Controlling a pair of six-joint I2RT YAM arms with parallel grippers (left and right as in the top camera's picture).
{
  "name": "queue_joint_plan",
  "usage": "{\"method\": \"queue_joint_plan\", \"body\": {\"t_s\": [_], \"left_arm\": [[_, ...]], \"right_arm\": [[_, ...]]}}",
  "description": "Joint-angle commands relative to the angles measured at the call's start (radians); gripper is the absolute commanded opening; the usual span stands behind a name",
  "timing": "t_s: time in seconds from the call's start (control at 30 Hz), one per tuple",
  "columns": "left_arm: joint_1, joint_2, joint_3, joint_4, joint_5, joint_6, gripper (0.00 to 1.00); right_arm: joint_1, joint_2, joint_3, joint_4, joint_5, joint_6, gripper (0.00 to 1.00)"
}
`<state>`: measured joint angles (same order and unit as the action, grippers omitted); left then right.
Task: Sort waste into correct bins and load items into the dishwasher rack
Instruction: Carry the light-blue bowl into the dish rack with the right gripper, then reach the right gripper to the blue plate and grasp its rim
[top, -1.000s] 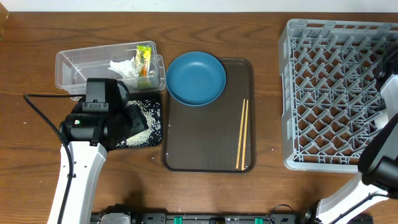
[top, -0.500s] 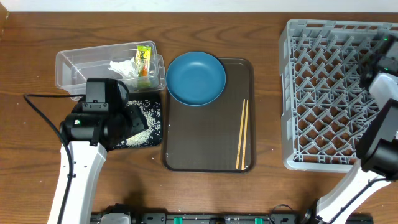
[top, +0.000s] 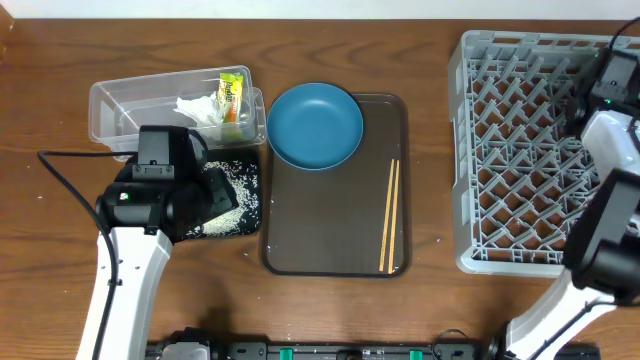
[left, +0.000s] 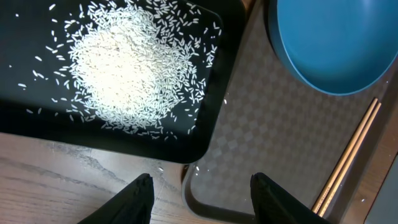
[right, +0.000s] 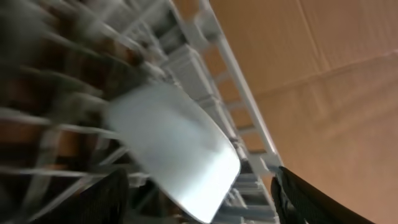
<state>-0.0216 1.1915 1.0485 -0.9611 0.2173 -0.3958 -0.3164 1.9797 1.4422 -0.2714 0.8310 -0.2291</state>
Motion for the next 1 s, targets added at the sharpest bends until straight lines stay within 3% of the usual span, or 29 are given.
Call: {"method": "queue_joint_plan", "body": {"t_s": [0.0,0.1,0.3,0.37,0.47,0.63,0.9,0.97], "left_arm": [[0.004,0.005,0.002,0.001,-0.013,0.005,0.53],[0.004,0.005,0.002,0.001,-0.013,0.006,0.53],[0.004,0.005,0.002,0.001,-0.013,0.006,0.54],[0.005,0.005,0.002,0.001,-0.013,0.005,0.54],[0.004,0.005,0.002,0.001,-0.013,0.005,0.54],[0.004,0.005,0.002,0.001,-0.013,0.005,0.54],[0.004,0.005,0.002,0.000,-0.013,0.006,0.54],[0.004,0.005,0.002,0.000,-0.013,0.006,0.54]], "right_arm": [[0.049,-0.131,0.002,-0.038,-0.282,0.016,0.74],[0.094,-0.196,0.002,-0.115,-0.502,0.061,0.73],[0.225,-0.232,0.001,-0.219,-0.991,0.335,0.62],[0.281,-0.215,0.001,-0.219,-1.101,0.413,0.63],[0.374,-0.175,0.001,-0.219,-1.123,0.480,0.68],[0.523,-0.074,0.001,-0.199,-1.121,0.523,0.68],[0.700,0.090,0.001,-0.126,-1.001,0.689,0.64],[0.725,0.114,0.001,-0.121,-0.977,0.711,0.57]]}}
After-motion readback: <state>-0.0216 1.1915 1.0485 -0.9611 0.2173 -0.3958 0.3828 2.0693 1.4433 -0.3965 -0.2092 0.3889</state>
